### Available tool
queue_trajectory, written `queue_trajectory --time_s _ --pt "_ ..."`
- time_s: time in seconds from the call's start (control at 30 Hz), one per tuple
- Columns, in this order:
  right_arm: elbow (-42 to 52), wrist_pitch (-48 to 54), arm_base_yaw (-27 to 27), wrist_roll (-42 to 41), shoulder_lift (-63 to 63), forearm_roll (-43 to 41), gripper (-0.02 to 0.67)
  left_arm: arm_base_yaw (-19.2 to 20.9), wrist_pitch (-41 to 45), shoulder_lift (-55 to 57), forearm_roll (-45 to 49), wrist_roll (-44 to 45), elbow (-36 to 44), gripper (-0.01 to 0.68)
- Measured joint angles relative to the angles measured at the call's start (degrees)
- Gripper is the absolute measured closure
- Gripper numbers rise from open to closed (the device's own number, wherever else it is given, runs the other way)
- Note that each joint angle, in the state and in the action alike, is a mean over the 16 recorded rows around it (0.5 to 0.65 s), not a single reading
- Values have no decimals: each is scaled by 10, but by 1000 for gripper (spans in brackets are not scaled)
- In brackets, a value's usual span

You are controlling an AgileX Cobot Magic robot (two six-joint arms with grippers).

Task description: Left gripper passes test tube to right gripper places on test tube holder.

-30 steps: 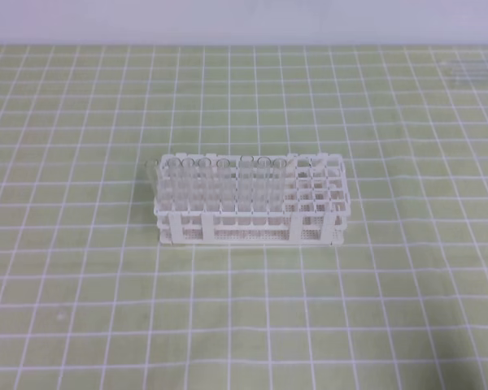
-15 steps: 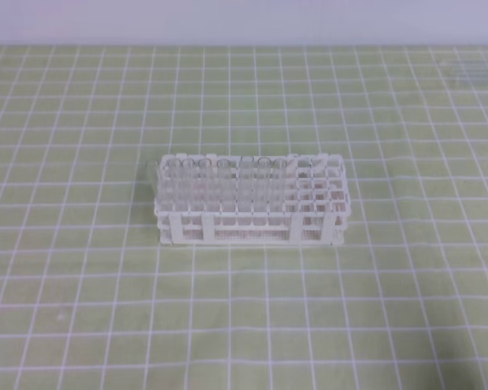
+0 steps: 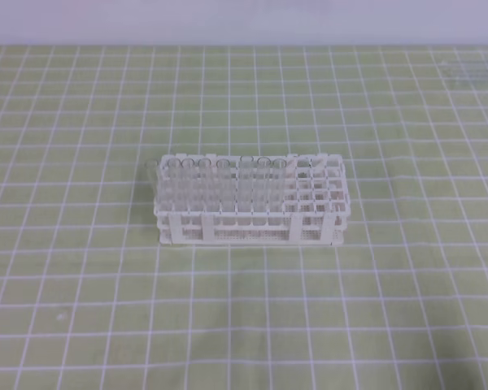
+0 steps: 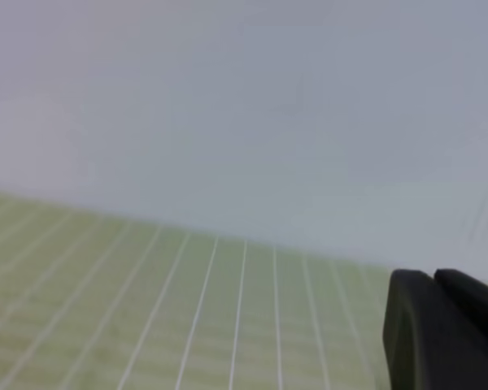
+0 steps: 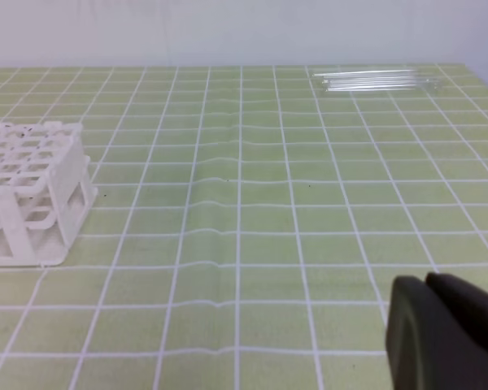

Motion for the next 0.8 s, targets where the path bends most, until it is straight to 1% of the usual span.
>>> queue_trajectory --time_s 0.17,0.33,0.63,0.8 --pt "0 0 0 0 0 0 651 3 11 -5 0 -10 55 673" --pt "0 0 0 0 0 0 651 3 36 -6 6 -10 90 673" --pt "0 0 0 0 1 0 651 3 89 -16 22 -8 104 673" --pt "0 0 0 0 1 0 651 3 103 -25 29 -8 105 673"
